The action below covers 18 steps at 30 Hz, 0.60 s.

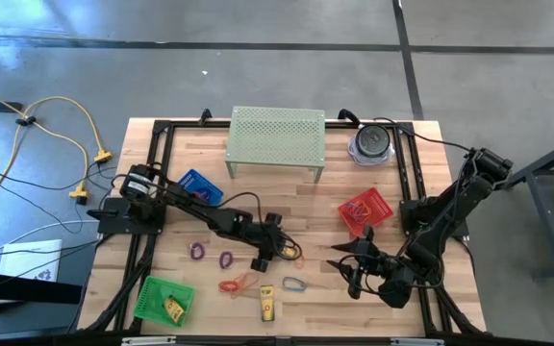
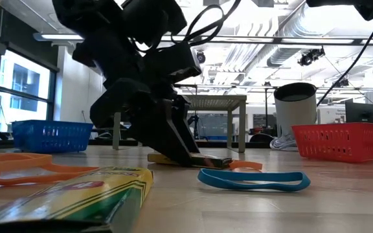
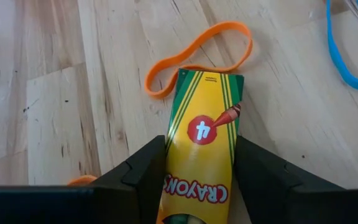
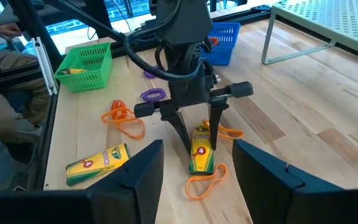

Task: Pick & Place Office Desk Supplies
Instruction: Put the crayon box into the green bin

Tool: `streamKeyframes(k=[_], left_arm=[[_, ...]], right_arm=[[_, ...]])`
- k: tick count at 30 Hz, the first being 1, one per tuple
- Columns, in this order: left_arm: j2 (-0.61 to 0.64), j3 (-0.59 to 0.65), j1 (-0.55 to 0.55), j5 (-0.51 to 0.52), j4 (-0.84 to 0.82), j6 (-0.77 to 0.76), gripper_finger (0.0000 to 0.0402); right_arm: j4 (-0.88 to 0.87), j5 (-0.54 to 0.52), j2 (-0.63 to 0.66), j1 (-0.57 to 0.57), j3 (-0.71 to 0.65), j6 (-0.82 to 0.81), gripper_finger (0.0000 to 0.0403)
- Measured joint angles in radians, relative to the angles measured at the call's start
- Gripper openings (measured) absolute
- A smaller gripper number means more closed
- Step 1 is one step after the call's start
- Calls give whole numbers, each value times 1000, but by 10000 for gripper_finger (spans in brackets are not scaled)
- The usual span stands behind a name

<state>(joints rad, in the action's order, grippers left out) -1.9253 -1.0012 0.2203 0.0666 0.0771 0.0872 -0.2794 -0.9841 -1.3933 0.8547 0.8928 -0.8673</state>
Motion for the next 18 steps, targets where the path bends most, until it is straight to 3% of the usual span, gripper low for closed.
streamKeyframes(k=[10,18], left_arm=[[39,-22,37,53,-28,37,165],[162,-28,59,47,-65,15,165]], right_arm=[[0,22,-3,0,0,0,181],[2,42,-4,0,0,-1,181]])
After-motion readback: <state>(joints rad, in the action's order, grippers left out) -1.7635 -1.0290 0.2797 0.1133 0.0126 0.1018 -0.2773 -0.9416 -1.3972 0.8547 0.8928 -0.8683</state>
